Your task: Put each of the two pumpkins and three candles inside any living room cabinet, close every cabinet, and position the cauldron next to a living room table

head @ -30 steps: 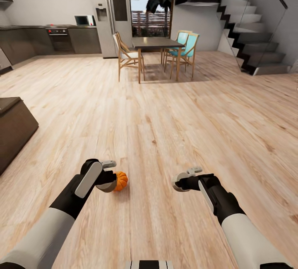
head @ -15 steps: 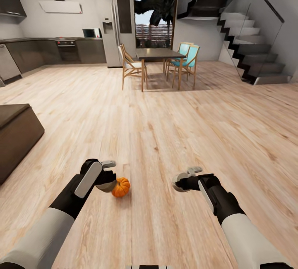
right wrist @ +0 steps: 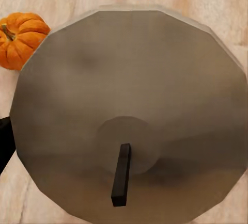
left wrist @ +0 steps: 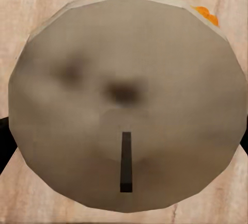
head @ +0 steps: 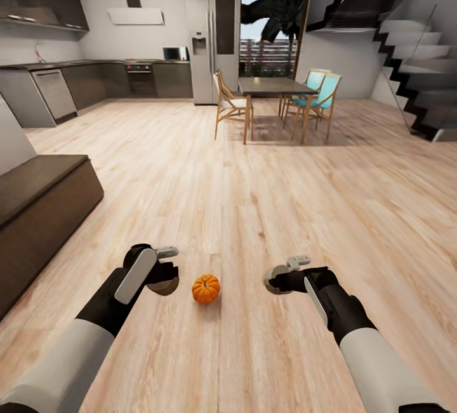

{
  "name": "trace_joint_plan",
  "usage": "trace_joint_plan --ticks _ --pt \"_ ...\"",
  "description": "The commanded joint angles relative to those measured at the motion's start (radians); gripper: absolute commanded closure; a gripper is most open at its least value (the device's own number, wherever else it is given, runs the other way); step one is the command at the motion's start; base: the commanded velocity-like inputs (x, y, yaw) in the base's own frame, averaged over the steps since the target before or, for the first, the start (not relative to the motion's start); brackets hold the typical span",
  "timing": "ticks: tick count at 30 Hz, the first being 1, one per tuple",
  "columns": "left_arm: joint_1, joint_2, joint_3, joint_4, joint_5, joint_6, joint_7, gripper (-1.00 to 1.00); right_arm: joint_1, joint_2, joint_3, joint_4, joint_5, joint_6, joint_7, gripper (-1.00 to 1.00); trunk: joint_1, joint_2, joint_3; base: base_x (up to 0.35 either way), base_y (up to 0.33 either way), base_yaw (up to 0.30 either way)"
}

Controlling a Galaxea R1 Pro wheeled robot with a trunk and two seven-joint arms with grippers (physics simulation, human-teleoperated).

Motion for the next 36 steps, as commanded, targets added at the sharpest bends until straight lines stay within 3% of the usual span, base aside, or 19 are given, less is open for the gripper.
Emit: trace_joint_plan --ticks 1,36 --pt "0.000 0.000 0.000 0.000 -0.001 0.001 0.000 1.00 0.000 0.000 0.000 0.001 -0.004 0.001 -0.001 1.00 -0.004 0.007 0.003 0.000 0.000 0.286" --pt "0.000 -0.005 0.000 0.001 -0.001 0.001 0.000 1.00 0.000 0.000 0.000 0.005 -0.004 0.002 -0.001 1.00 -0.138 0.252 0.071 0.000 0.000 0.187"
